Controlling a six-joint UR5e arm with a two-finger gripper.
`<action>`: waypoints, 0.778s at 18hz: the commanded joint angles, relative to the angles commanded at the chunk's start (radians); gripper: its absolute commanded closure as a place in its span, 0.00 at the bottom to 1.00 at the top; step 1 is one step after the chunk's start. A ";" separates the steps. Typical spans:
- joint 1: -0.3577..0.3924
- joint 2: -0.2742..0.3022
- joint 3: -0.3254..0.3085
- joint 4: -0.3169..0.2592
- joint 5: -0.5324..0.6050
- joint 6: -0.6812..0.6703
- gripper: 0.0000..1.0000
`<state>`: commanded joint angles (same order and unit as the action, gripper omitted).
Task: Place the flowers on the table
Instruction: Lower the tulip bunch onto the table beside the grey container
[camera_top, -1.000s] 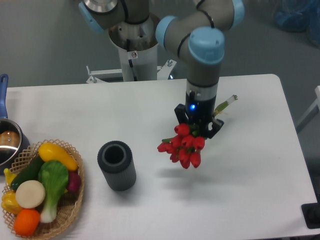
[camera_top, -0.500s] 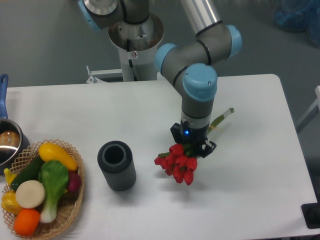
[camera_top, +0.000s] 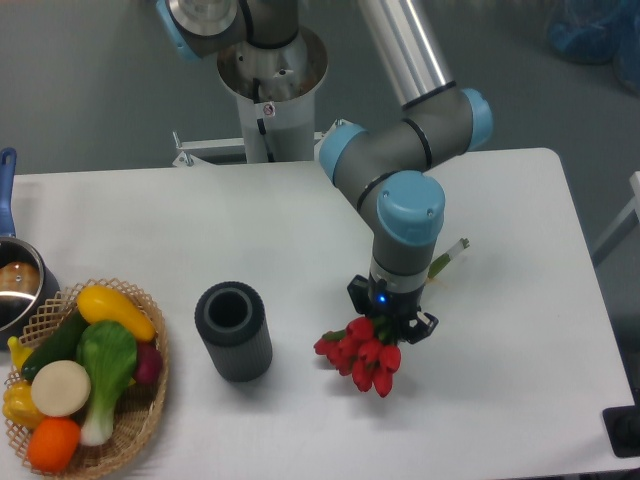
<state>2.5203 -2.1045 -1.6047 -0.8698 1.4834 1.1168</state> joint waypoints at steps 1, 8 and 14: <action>-0.002 -0.006 0.006 0.002 0.000 -0.011 0.55; 0.002 -0.025 0.015 0.002 -0.002 -0.023 0.54; 0.002 -0.032 0.023 0.002 0.002 -0.012 0.26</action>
<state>2.5219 -2.1368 -1.5816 -0.8682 1.4849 1.1044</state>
